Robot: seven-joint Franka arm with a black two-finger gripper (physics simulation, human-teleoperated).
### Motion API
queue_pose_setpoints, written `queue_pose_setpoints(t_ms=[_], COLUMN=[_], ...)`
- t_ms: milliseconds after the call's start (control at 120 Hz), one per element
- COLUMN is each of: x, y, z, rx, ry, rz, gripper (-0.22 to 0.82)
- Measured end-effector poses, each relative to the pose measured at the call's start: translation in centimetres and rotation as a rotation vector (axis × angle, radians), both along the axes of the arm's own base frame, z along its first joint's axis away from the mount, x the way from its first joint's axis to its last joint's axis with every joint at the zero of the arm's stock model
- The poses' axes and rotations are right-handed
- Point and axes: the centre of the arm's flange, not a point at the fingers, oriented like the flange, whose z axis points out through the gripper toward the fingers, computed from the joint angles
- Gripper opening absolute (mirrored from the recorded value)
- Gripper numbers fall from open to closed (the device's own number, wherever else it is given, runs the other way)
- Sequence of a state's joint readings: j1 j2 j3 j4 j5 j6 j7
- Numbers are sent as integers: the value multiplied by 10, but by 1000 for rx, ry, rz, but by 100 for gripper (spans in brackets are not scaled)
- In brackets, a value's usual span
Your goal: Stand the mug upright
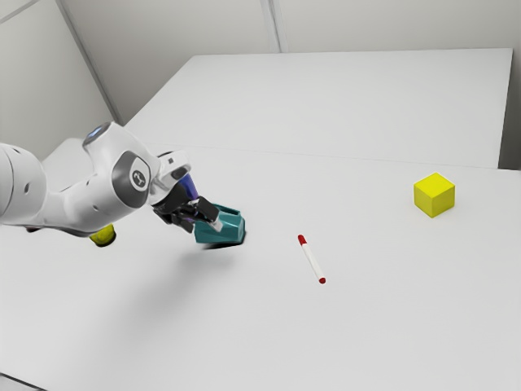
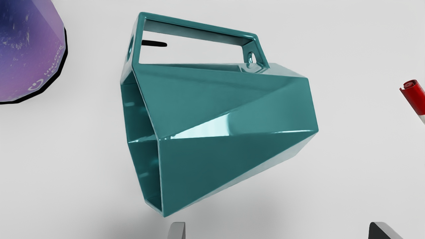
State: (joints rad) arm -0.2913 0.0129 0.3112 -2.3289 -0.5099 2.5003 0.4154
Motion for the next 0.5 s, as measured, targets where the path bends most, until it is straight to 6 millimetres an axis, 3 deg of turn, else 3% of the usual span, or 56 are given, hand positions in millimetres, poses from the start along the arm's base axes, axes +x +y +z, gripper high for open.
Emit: queue_pose_setpoints(t_ms=[142,392,500], x=[0,-5,-6], y=[12,66,75], z=[-8,-12,-13], rx=[-27,-60,-74], ry=[-15,-62,-86], rz=[2,52,47], gripper=[60,60,60])
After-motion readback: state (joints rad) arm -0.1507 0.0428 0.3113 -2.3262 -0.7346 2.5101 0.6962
